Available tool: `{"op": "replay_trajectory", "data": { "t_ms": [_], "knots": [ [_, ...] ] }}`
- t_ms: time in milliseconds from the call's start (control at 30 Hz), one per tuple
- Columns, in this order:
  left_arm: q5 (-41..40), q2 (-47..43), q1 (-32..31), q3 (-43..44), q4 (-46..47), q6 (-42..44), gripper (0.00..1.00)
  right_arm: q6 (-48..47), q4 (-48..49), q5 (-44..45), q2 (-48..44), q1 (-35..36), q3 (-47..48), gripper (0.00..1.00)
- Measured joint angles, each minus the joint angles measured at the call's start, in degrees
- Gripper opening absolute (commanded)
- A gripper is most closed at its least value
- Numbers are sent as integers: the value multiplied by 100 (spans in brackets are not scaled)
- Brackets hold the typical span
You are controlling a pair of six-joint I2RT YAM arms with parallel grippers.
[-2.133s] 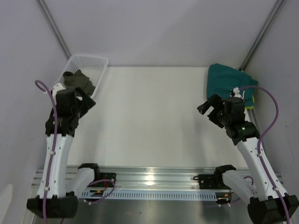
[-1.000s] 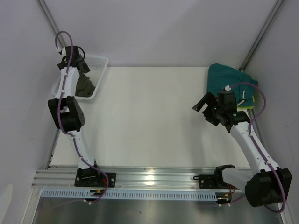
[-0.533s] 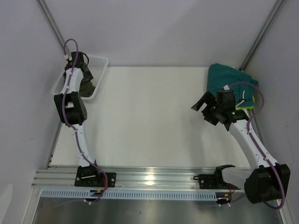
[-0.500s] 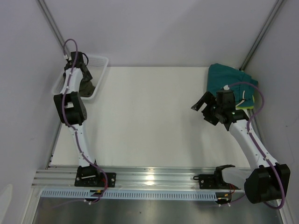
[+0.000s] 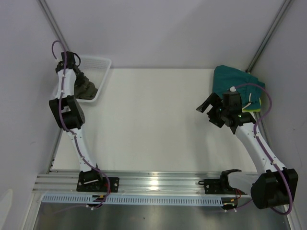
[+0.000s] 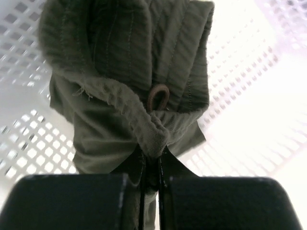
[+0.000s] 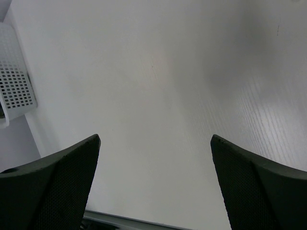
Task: Fold and stack the shorts
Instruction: Grab the shorts from the pile, then move the shorts to the center of the board
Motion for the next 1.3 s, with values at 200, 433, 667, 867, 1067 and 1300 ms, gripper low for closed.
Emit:
{"op": "replay_trajectory", "data": {
  "t_ms": [200, 433, 667, 867, 1067, 1300],
  "knots": [
    [31, -798, -157, -94, -173, -57, 0, 39, 101, -61, -2, 0, 0, 100],
    [426, -2592, -299, -166, 278, -334, 0, 39, 221, -155, -146, 0, 26, 100],
    [1932, -4199, -765, -343, 1624, -754, 0, -46, 334, -260, -409, 0, 120, 99],
    [3309, -5659, -1740, -1421, 2863, -1355, 0, -459, 592, -518, -267, -4, 610, 99],
    [3648, -7169, -3292, -3807, 3519, -1554, 0, -870, 785, -894, 153, -101, 1521, 100],
    [3652, -8098, -4183, -7180, 3571, -1928, 1, -938, 857, -1572, -170, -404, 1178, 100]
  ]
}}
